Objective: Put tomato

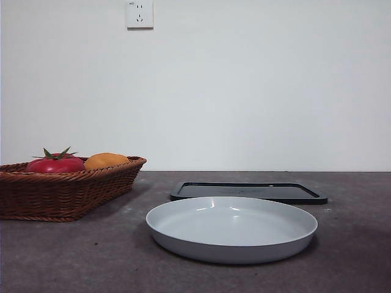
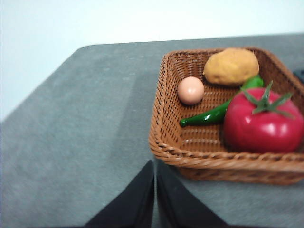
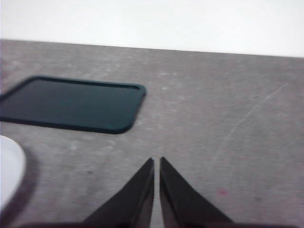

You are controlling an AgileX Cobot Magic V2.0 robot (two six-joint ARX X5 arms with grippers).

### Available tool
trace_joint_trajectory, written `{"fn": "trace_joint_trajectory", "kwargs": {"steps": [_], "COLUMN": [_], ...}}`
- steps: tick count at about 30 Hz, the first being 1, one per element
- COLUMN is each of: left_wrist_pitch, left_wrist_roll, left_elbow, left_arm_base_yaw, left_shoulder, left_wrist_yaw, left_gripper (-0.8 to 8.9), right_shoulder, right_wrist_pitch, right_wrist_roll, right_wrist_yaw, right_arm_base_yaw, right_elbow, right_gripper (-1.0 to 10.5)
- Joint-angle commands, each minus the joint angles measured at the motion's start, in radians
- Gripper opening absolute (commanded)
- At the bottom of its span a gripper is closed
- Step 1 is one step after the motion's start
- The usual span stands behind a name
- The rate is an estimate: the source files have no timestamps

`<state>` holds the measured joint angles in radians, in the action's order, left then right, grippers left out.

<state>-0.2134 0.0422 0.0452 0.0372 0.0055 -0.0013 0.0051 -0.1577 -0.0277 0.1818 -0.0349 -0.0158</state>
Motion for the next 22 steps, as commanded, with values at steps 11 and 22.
{"fn": "trace_joint_trajectory", "kwargs": {"steps": [11, 22], "left_wrist_pitch": [0.0, -0.181], "left_wrist_roll": [-0.476, -0.541], "left_elbow": [-0.002, 0.201], "left_arm_base_yaw": [0.002, 0.002], "left_shoulder": [-0.002, 0.072], "left_wrist_yaw": [0.029, 0.126], "left_gripper": [0.08, 0.1], "right_shoulder": [-0.002, 0.054], "right_wrist_pitch": [-0.015, -0.158], "right_wrist_roll": [-0.287, -0.333], "right_wrist_yaw": [0.016, 0.042], "right_arm_base_yaw": [0.0, 0.0], "right_elbow": [-0.003, -0.22], "right_gripper": [0.1, 0.1]}}
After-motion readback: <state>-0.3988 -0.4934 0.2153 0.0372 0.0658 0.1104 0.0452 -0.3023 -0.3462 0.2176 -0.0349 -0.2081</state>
